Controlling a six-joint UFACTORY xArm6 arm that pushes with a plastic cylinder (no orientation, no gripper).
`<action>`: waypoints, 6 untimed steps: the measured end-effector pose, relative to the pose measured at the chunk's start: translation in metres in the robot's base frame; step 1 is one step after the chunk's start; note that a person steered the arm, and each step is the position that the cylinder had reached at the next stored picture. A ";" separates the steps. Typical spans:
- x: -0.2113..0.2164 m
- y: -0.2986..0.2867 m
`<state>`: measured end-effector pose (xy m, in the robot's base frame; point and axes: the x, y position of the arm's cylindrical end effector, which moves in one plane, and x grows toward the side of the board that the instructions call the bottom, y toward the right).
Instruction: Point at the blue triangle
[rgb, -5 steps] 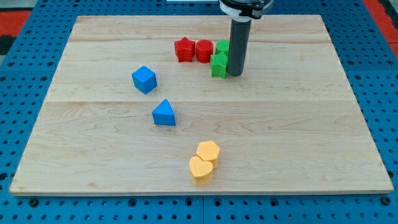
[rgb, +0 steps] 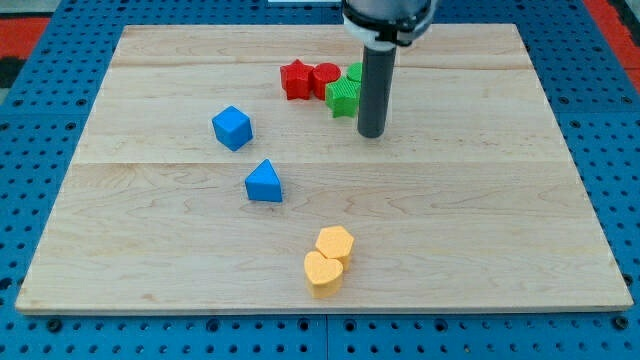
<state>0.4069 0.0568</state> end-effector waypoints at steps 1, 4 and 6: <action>0.036 -0.004; 0.115 -0.108; 0.126 -0.168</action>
